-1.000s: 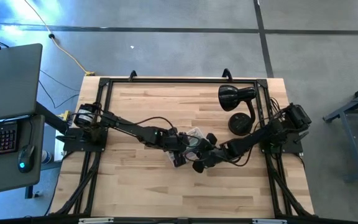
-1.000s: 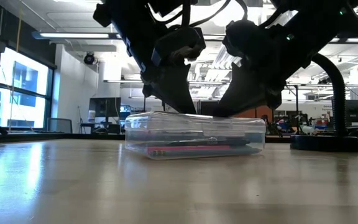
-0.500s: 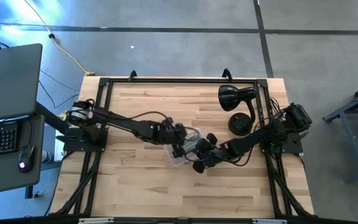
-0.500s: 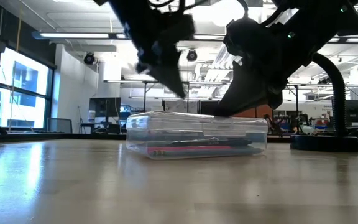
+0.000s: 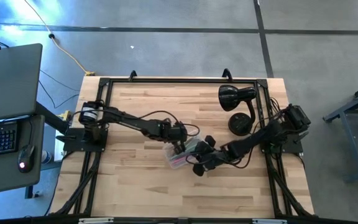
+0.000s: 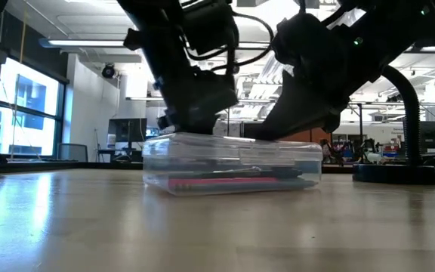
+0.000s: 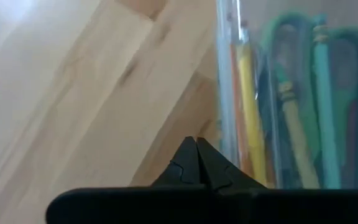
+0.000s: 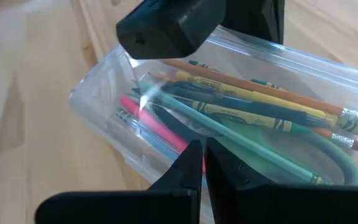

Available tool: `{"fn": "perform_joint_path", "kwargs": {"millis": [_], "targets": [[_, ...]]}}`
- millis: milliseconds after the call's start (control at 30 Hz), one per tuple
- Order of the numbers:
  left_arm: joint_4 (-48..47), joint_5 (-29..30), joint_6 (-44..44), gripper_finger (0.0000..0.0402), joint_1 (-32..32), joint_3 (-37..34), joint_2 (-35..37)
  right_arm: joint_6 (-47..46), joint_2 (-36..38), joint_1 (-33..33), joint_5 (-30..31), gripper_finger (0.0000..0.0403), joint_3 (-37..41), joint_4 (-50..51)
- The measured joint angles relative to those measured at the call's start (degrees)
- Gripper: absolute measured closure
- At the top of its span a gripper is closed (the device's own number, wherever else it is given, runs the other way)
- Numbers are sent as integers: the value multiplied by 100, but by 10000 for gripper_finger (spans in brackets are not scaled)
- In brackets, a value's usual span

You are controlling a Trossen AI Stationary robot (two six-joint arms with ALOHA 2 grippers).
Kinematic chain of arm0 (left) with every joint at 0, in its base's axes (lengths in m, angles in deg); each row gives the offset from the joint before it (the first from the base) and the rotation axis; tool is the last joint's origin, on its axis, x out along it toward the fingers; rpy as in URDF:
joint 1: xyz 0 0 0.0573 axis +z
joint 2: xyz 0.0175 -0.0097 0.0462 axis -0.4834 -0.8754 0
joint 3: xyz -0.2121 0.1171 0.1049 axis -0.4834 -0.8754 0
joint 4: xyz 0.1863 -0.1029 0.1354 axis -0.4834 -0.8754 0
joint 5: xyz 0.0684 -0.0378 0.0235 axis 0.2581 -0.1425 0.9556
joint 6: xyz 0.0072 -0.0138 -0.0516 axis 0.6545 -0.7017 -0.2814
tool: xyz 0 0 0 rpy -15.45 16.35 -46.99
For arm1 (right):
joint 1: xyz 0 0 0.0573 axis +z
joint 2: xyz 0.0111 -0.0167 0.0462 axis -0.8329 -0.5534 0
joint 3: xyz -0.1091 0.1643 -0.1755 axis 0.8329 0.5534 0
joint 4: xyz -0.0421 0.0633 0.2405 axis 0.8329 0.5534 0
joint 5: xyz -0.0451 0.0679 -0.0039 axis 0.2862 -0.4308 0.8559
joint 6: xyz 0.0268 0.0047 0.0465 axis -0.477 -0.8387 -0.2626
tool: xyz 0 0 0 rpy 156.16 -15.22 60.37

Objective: Pick & place school supplies into a supply box
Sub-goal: Close the transparent supply box

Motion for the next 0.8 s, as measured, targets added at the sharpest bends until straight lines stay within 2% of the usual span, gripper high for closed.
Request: {"fn": "perform_joint_path", "kwargs": {"millis": [300,567,800], "targets": [[76,-86,190,392,-11,-4,2,236,66,326,255,403,11,-348],[96,-43,261,392,-10,0,4,245,89,718,123,403,11,-377],[100,-43,275,386,-11,4,6,586,90,1005,416,403,11,-442]]}}
